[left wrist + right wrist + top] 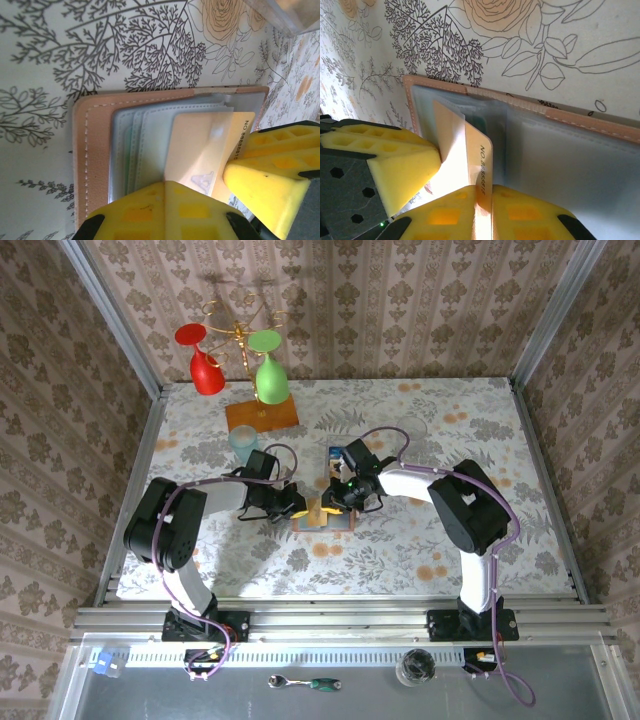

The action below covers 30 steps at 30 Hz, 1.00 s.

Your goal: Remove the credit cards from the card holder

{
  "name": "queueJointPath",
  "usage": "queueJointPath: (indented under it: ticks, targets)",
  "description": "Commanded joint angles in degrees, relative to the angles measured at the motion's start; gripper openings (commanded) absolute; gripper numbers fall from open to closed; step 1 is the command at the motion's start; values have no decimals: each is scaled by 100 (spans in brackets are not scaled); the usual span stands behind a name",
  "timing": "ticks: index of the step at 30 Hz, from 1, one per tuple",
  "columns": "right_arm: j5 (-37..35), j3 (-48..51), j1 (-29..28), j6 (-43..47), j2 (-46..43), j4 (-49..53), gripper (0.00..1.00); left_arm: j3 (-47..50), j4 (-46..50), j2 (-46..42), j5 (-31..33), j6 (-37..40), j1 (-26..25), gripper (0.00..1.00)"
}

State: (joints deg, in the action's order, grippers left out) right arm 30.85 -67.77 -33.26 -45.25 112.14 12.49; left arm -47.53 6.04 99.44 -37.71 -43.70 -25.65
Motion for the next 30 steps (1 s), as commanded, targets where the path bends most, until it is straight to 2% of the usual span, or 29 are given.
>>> queueJointPath:
  ticks: [1, 21, 26, 30]
  targets:
    - [26, 108, 27, -17, -143, -19, 12, 79, 57, 85, 3, 100, -10, 0]
    - [-292, 176, 310, 631, -806, 831, 6, 34, -41, -8, -82, 8, -10, 0]
    - [-270, 0, 416, 1193, -849, 1103, 4, -1, -92, -85, -146, -55, -10, 0]
    - [-380, -385, 442, 2059, -872, 1572, 2, -65, -58, -195, -115, -85, -10, 4]
